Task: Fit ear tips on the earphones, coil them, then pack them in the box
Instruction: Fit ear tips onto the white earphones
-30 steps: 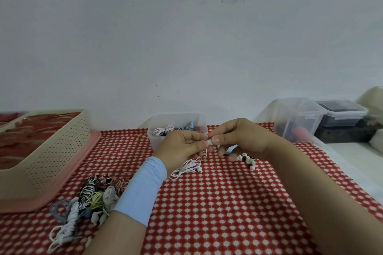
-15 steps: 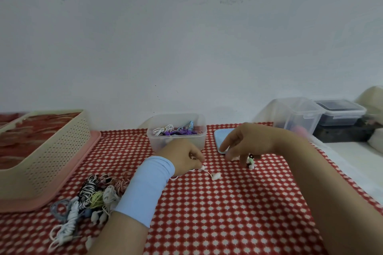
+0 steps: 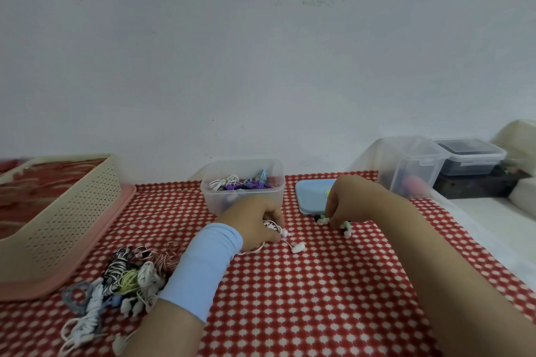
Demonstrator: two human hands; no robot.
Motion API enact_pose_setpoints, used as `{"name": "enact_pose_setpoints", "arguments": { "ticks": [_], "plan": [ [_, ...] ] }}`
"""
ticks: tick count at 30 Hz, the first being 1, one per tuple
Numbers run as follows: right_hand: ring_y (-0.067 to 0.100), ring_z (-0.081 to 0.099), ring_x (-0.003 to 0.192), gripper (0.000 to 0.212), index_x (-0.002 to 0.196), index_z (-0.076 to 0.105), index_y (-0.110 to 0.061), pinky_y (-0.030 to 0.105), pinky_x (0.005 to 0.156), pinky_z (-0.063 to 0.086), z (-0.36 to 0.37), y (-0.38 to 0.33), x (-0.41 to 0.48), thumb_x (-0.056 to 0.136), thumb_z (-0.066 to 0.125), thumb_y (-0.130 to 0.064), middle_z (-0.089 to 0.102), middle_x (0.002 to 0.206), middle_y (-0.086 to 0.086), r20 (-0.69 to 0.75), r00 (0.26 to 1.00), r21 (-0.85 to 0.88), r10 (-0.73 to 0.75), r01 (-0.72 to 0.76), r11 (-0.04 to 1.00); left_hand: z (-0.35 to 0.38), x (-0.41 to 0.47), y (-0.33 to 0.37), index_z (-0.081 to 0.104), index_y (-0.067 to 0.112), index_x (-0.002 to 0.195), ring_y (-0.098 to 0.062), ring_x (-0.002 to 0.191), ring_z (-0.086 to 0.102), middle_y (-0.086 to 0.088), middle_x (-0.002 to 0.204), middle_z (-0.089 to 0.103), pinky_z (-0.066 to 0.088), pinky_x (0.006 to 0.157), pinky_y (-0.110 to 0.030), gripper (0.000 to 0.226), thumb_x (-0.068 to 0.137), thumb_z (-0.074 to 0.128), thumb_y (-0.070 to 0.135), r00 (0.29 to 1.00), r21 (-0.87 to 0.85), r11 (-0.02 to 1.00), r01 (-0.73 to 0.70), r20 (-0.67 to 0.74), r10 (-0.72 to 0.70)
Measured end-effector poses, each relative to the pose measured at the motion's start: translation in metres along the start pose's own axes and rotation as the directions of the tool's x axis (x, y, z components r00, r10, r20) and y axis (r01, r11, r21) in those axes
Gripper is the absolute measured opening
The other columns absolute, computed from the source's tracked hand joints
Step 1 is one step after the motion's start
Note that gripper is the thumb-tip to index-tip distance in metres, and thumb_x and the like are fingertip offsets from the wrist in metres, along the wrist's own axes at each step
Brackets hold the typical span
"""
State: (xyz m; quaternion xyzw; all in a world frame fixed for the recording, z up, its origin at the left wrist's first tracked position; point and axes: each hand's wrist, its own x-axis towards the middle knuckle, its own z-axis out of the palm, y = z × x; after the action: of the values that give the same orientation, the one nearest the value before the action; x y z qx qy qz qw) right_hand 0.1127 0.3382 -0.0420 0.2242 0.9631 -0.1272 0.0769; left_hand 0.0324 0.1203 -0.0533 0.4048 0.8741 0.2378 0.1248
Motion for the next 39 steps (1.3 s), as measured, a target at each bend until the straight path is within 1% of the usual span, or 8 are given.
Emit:
{"name": "enact_pose_setpoints", "arguments": {
  "ticks": [3,9,13,17,21,26,32,39],
  "plan": [
    [0.017,0.064,0.096,0.034,0.106,0.076,-0.023,0.037,0.094,0.057,0.004,0.001,0.005,0.073,0.084,-0.025,0.072,0.102,-0.003,-0.011,1.0,-0.007,0.015,-0.016,1.0,0.001,-0.001,0.001,0.068,0.036,0.084,0.003,0.087,0.06,0.02,0.09,0.067,0.042,0.074,-0.012,0.015,0.078,0.08,0.027,0.999,-0.103,0.994,-0.034,-0.03,0.031],
    [0.011,0.069,0.088,0.004,0.084,0.083,-0.031,0.029,0.089,0.057,-0.008,-0.001,-0.01,0.08,0.083,-0.029,0.074,0.091,-0.013,0.016,0.992,0.209,-0.121,0.115,0.971,0.0,0.001,-0.001,0.071,0.037,0.082,0.001,0.088,0.062,0.02,0.091,0.068,0.049,0.083,-0.02,0.012,0.076,0.081,0.032,0.998,-0.19,0.982,-0.024,-0.067,0.012],
    [0.007,0.073,0.073,0.011,0.082,0.079,-0.036,0.02,0.076,0.057,-0.006,-0.012,-0.013,0.083,0.082,-0.026,0.077,0.081,-0.016,0.064,0.978,0.238,-0.198,0.178,0.955,-0.002,0.0,-0.003,0.072,0.037,0.088,0.002,0.088,0.06,0.021,0.092,0.066,0.043,0.076,-0.012,0.014,0.081,0.077,0.025,0.999,-0.169,0.985,-0.026,-0.046,0.019],
    [-0.003,0.068,0.062,0.013,0.092,0.077,-0.035,0.021,0.072,0.056,-0.009,-0.01,-0.019,0.092,0.072,-0.023,0.077,0.08,-0.015,0.051,0.969,0.322,-0.242,0.213,0.922,-0.002,0.0,-0.003,0.075,0.039,0.099,0.003,0.105,0.056,0.023,0.11,0.066,0.039,0.09,-0.014,0.019,0.089,0.069,0.025,1.0,-0.094,0.996,0.001,0.018,0.0],
    [0.004,0.062,0.058,0.012,0.096,0.08,-0.025,0.027,0.065,0.054,-0.013,-0.01,-0.022,0.095,0.069,-0.026,0.079,0.084,-0.008,0.05,0.96,0.433,-0.276,0.228,0.872,-0.002,0.001,-0.003,0.076,0.037,0.1,-0.003,0.111,0.058,0.019,0.12,0.066,0.044,0.1,-0.025,0.016,0.087,0.071,0.031,0.997,0.026,0.999,0.023,0.067,-0.025],
    [0.011,0.058,0.055,0.009,0.096,0.081,-0.018,0.021,0.048,0.041,-0.009,-0.011,-0.021,0.092,0.073,-0.017,0.077,0.093,0.018,0.077,0.939,0.634,-0.335,0.214,0.743,-0.002,0.002,-0.006,0.077,0.034,0.099,-0.003,0.104,0.06,0.018,0.114,0.068,0.047,0.099,-0.028,0.014,0.086,0.072,0.032,0.995,0.067,0.997,0.029,0.092,-0.035],
    [0.013,0.062,0.058,0.015,0.104,0.079,-0.012,0.023,0.046,0.038,-0.008,-0.01,-0.021,0.092,0.071,-0.008,0.077,0.096,0.014,0.051,0.923,0.761,-0.381,0.212,0.614,0.002,0.006,-0.009,0.073,0.038,0.089,0.001,0.1,0.062,0.019,0.103,0.07,0.048,0.098,-0.026,0.009,0.081,0.076,0.035,0.997,-0.23,0.971,0.063,-0.033,-0.072],
    [0.016,0.066,0.062,0.015,0.104,0.079,-0.009,0.02,0.044,0.043,-0.006,-0.014,-0.022,0.091,0.072,-0.011,0.075,0.09,0.016,0.025,0.928,0.784,-0.372,0.213,0.583,0.004,0.005,-0.005,0.077,0.032,0.097,0.004,0.095,0.067,0.016,0.092,0.075,0.046,0.096,-0.021,0.013,0.085,0.072,0.03,0.996,-0.535,0.845,0.027,-0.061,-0.07]
  ]
}}
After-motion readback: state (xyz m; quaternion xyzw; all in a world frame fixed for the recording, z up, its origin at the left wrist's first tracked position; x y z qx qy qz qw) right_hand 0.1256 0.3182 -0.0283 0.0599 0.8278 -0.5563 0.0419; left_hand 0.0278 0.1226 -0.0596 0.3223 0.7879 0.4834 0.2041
